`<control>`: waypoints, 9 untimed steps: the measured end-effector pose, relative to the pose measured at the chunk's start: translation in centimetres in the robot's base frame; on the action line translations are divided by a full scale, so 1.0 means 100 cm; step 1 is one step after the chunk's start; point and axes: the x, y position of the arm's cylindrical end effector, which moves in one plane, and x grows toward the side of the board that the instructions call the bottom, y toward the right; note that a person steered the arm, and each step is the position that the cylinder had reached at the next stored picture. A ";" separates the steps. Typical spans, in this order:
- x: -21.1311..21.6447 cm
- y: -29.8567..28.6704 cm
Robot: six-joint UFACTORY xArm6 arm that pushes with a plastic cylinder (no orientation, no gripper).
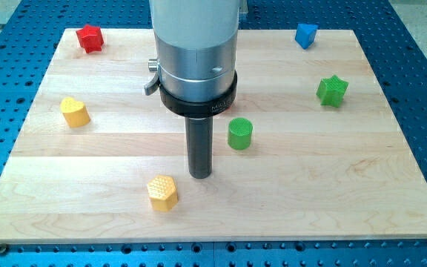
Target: Push the red circle closely to the green circle
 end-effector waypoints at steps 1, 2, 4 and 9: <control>0.000 0.000; 0.000 -0.008; -0.009 -0.083; -0.173 -0.053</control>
